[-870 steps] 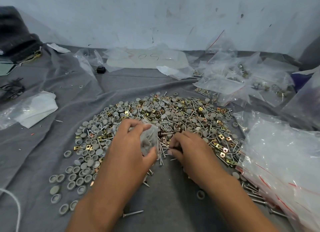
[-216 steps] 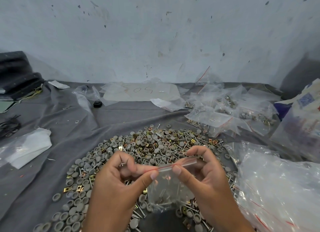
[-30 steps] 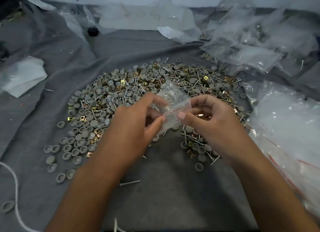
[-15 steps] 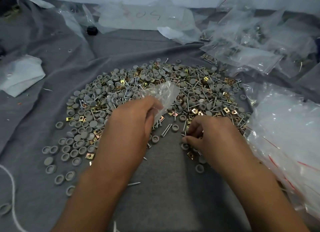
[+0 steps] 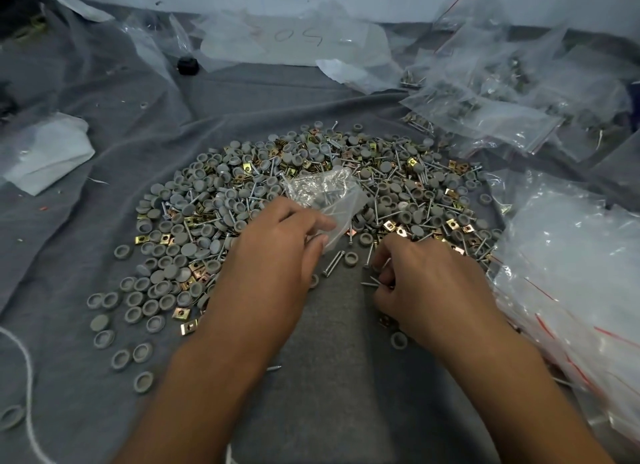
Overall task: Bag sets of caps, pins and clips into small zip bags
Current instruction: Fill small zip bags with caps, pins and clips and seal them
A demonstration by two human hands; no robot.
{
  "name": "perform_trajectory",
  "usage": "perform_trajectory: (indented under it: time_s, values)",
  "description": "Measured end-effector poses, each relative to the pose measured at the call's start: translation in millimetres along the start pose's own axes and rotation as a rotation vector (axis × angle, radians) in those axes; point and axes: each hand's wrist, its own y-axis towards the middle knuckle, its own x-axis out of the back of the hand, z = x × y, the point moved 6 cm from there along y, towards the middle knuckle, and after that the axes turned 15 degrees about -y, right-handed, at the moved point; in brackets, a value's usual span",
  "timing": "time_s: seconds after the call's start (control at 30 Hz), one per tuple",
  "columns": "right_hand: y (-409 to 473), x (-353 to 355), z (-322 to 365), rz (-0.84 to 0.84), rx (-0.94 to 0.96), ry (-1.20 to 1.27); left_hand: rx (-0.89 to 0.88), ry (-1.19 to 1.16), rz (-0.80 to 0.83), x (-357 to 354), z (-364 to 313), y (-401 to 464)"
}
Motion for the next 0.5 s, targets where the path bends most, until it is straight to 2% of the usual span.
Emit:
perform_trajectory:
  time_s: [0.13, 0.23, 0.37, 0.5]
  values:
    - [2, -4, 1, -0.011, 0.055, 0.066, 0.017, -0.037, -0.017, 2, -1, 1]
    - [3, -9, -5, 0.013, 0.06, 0.31, 0.023, -0.04, -0.022, 3, -2, 1]
    - [5, -4, -22, -0.088, 0.001, 0.651, 0.024, -0.018, -0.024, 3, -4, 0]
    - [6, 6, -31, -0.154, -0.03, 0.877, 0.024, -0.017, -0.043, 4, -6, -1]
